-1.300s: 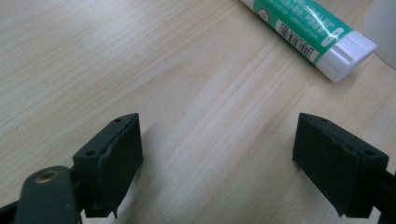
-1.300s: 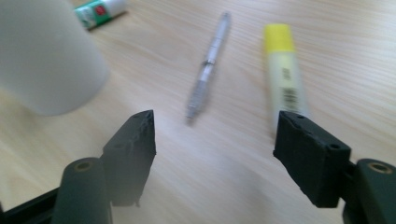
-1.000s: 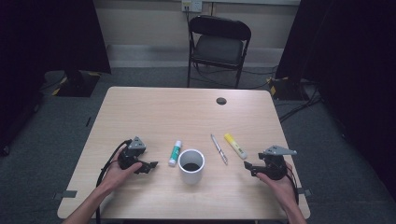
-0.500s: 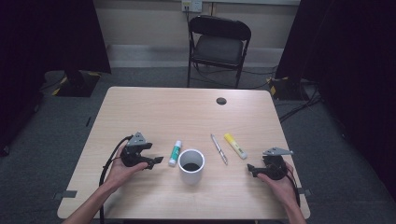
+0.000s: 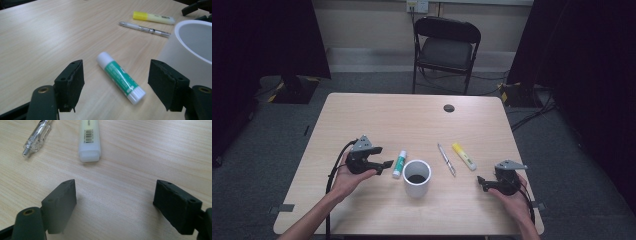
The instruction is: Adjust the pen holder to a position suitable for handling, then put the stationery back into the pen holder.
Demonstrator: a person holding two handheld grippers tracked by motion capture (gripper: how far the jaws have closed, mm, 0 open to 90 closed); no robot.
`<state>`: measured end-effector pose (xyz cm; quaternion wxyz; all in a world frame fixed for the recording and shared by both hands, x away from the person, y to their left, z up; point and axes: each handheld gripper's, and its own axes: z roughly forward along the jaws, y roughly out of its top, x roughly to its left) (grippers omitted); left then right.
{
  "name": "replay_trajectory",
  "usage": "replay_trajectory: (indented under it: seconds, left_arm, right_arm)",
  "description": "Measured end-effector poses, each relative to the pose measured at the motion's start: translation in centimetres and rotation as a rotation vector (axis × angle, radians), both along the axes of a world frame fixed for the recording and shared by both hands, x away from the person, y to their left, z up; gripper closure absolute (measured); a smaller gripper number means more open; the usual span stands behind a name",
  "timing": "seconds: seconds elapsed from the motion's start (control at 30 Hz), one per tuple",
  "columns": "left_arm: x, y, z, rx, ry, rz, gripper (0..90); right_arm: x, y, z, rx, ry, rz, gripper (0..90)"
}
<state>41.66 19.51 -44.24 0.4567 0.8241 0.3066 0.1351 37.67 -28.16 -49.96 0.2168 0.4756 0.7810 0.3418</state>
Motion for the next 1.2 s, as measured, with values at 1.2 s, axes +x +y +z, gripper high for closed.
replay_trajectory:
  seconds: [1.2]
  left_arm:
    - [3.6,-4.0,-4.0,0.096,0.137,-0.031,45.4]
  right_arm:
    - [0.3,0.2,0.0,0.001,0.002,0.020,17.5]
